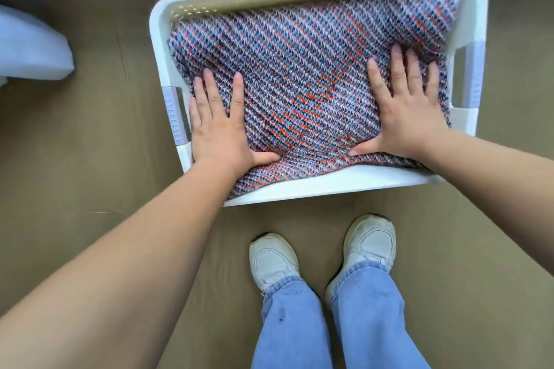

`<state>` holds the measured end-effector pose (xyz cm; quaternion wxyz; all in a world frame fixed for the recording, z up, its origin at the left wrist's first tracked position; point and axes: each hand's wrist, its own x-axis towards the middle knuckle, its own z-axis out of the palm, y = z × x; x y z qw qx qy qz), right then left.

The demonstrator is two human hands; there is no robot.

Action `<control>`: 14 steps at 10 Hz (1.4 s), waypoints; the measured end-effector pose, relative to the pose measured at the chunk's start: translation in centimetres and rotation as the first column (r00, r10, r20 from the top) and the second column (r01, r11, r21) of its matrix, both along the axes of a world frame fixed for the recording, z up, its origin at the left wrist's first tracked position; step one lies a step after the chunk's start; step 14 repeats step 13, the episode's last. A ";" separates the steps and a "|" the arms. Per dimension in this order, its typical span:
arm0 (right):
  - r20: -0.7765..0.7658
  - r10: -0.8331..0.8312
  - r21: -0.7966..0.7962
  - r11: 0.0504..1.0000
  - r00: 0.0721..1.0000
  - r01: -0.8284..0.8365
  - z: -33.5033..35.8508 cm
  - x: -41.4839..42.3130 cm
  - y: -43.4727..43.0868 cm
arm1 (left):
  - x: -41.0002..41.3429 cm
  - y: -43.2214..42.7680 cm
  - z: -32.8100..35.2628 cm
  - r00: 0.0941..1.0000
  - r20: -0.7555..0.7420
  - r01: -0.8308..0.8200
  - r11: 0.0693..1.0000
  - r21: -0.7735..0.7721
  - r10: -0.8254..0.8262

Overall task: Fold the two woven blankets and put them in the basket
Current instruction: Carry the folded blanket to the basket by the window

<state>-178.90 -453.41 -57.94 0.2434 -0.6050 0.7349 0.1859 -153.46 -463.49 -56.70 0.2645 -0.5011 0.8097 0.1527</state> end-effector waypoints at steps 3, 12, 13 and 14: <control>0.262 -0.084 -0.093 0.989 0.961 0.112 3.1 -0.3 -1.5 | -0.4 -0.1 2.7 0.988 -0.146 0.055 0.998 0.004 -0.054; 0.126 -0.030 -0.033 0.999 0.992 0.035 13.4 3.4 1.1 | -2.7 7.3 10.3 0.990 -0.077 -0.109 0.992 0.070 0.114; 0.121 -0.015 -0.086 0.996 0.992 0.026 19.0 5.5 4.3 | -2.6 9.5 15.2 0.983 -0.144 -0.112 0.993 0.037 0.116; 0.121 -0.015 -0.086 0.996 0.992 0.026 19.0 5.5 4.3 | -2.6 9.5 15.2 0.983 -0.144 -0.112 0.993 0.037 0.116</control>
